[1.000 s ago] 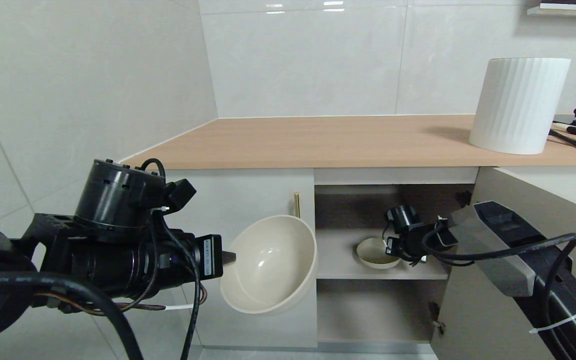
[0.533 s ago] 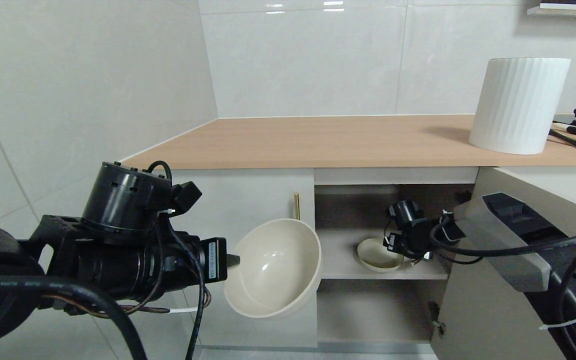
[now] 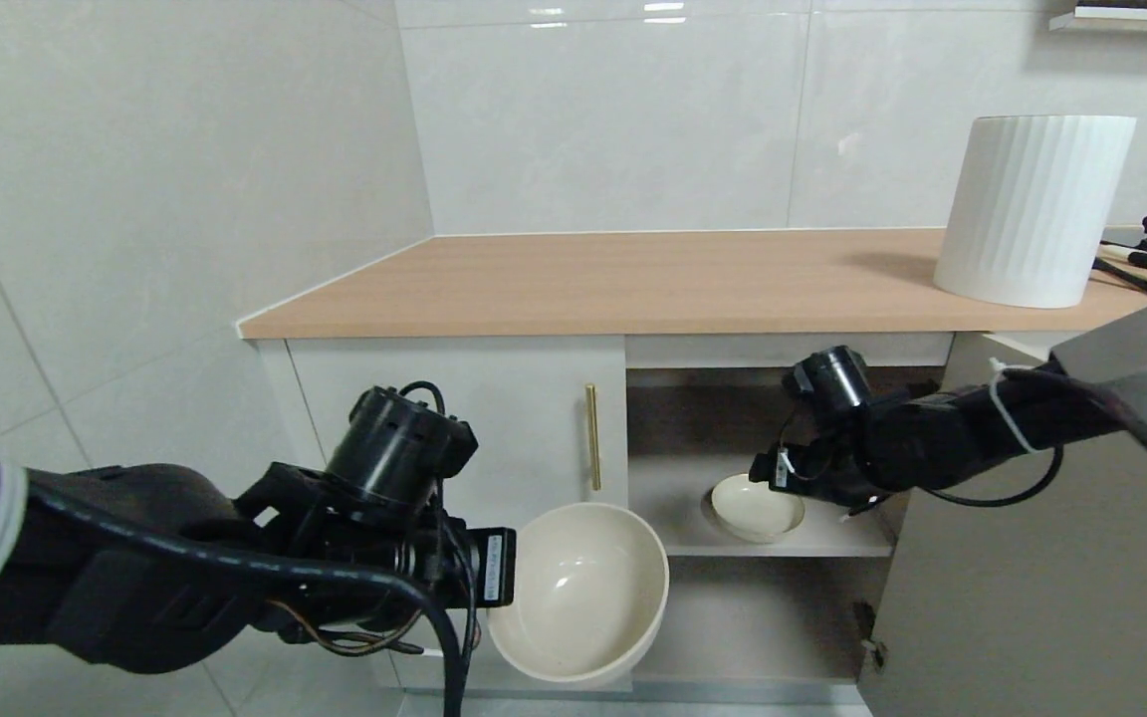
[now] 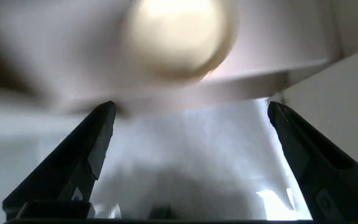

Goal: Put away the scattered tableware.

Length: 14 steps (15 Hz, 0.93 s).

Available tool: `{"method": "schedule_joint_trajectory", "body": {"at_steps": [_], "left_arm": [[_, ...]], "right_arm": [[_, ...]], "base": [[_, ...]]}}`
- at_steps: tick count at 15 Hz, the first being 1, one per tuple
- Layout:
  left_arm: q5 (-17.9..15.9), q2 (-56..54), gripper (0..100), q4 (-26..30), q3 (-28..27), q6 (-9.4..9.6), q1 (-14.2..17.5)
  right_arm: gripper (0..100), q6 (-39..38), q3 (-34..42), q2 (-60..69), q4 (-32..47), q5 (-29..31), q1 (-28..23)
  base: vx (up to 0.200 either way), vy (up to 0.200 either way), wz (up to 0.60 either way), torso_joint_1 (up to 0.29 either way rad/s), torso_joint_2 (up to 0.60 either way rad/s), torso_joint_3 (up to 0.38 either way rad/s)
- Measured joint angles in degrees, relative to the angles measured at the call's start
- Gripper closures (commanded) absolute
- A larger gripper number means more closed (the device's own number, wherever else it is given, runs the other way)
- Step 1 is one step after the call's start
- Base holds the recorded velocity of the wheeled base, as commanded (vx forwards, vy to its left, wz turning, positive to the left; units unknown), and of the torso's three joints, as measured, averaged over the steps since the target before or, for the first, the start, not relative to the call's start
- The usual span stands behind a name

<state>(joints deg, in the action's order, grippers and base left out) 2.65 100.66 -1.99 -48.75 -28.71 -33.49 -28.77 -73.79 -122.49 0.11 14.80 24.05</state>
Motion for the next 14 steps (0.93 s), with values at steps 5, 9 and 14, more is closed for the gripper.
{"method": "schedule_joint_trajectory", "body": {"at_steps": [5, 9, 14], "left_arm": [[4.7, 6.7, 100, 0.0, -0.1, 0.05, -3.4], [4.9, 7.6, 100, -0.1, 0.0, 0.00, -4.4], [4.8, 6.5, 100, -0.1, 0.2, -0.09, -4.9]], "right_arm": [[0, 1.6, 7.8, 17.7, 11.4, -2.8, 13.5], [0, 1.7, 8.5, 21.8, 16.0, -7.1, 20.2], [0, 1.2, 7.8, 15.9, 14.8, -6.7, 22.2]], "base": [[0.000, 0.000, 0.00, 0.000, 0.00, 0.000], [0.000, 0.000, 0.00, 0.000, 0.00, 0.000], [0.000, 0.000, 0.00, 0.000, 0.00, 0.000]]}}
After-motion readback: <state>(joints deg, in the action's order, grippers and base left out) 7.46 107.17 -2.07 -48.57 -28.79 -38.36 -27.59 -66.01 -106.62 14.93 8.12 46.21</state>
